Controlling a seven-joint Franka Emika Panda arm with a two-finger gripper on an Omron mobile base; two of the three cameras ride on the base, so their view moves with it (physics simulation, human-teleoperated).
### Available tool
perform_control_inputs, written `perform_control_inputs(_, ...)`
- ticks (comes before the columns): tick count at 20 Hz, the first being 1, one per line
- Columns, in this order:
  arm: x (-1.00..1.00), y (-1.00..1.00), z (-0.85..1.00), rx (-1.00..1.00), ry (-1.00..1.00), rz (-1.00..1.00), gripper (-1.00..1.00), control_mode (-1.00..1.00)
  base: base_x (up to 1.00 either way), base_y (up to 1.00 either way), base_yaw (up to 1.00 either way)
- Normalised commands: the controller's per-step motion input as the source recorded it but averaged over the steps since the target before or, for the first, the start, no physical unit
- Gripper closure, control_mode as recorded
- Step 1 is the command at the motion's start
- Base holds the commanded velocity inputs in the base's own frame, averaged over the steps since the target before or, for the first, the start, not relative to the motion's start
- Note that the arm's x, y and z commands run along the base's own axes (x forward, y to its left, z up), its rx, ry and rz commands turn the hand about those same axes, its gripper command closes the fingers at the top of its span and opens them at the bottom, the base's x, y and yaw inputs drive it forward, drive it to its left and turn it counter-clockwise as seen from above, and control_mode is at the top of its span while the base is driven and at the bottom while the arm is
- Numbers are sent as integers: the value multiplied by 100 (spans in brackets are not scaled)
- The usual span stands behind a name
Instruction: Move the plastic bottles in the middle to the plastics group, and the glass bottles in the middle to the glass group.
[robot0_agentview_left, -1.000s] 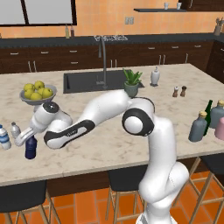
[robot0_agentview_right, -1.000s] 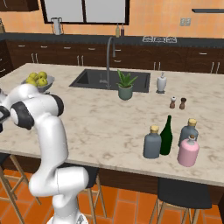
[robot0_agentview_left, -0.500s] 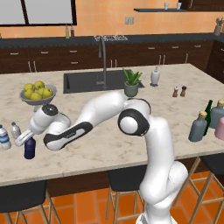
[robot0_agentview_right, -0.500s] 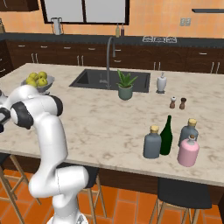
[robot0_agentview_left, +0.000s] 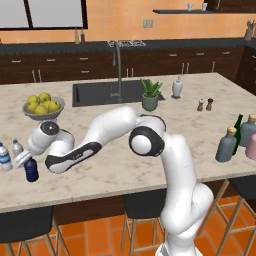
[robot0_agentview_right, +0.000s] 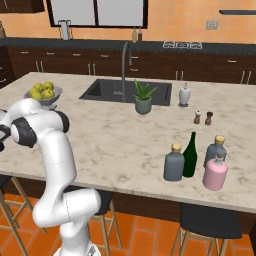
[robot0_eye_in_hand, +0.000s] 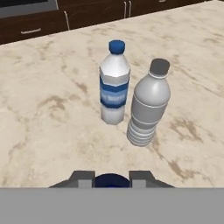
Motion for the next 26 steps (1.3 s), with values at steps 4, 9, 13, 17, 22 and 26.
perform_control_inputs(4, 0, 0, -19, -4, 0, 0, -100, -100, 0, 0, 0)
perform_control_inputs(9, 0, -14, -3, -2, -2, 0, -100, -100, 0, 0, 0)
perform_control_inputs(13, 0, -21, 1, 0, -3, 0, -100, -100, 0, 0, 0)
perform_control_inputs(17, 0, -18, 17, 0, -7, 0, -100, -100, 0, 0, 0)
perform_control_inputs(22, -6, -33, 49, 0, -1, -1, -100, -100, 0, 0, 0)
perform_control_inputs(26, -33, -45, 56, 0, 3, -7, -100, -100, 0, 0, 0)
